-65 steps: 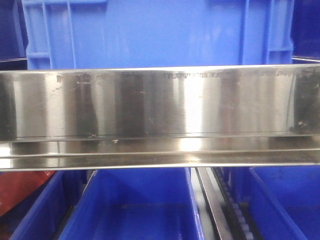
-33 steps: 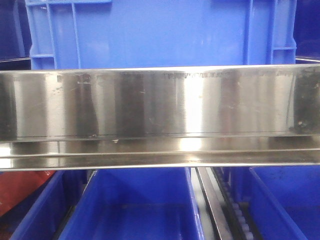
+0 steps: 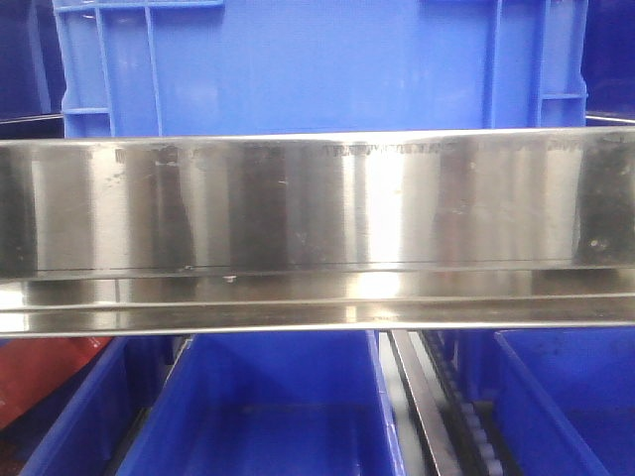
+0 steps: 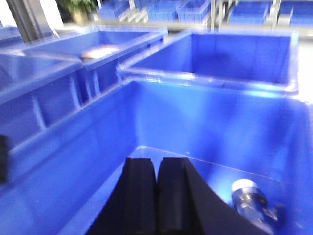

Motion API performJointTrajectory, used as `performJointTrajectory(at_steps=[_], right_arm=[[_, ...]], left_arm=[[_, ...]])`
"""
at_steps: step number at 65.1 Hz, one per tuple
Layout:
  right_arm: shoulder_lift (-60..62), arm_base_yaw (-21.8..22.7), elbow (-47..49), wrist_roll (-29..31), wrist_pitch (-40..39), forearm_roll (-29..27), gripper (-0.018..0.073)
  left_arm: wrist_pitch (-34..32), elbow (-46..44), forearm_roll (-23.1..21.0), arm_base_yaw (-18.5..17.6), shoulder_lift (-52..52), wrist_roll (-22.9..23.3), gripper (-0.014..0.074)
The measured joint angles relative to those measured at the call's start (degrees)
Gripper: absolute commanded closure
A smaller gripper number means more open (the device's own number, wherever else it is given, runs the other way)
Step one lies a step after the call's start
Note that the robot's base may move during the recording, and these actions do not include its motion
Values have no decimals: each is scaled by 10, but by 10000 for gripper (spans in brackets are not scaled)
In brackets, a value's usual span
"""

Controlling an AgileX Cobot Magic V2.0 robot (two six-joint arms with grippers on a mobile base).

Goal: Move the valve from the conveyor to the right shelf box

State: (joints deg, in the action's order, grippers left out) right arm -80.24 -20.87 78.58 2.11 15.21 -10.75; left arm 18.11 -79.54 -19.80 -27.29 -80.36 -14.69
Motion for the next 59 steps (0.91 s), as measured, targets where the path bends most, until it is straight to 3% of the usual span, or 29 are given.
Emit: performJointTrajectory(at_steps=[19,38,59], right_arm=[[158,0,-172,0,-90,0,721],[336,0,-374,0,-127,1,721],[510,0,-493,0,-125,1,721]], left_arm=[[-74,215,0,0,185,0,707],[-83,419,0,0,389,1,707],[-85,503,0,0,536,1,707]])
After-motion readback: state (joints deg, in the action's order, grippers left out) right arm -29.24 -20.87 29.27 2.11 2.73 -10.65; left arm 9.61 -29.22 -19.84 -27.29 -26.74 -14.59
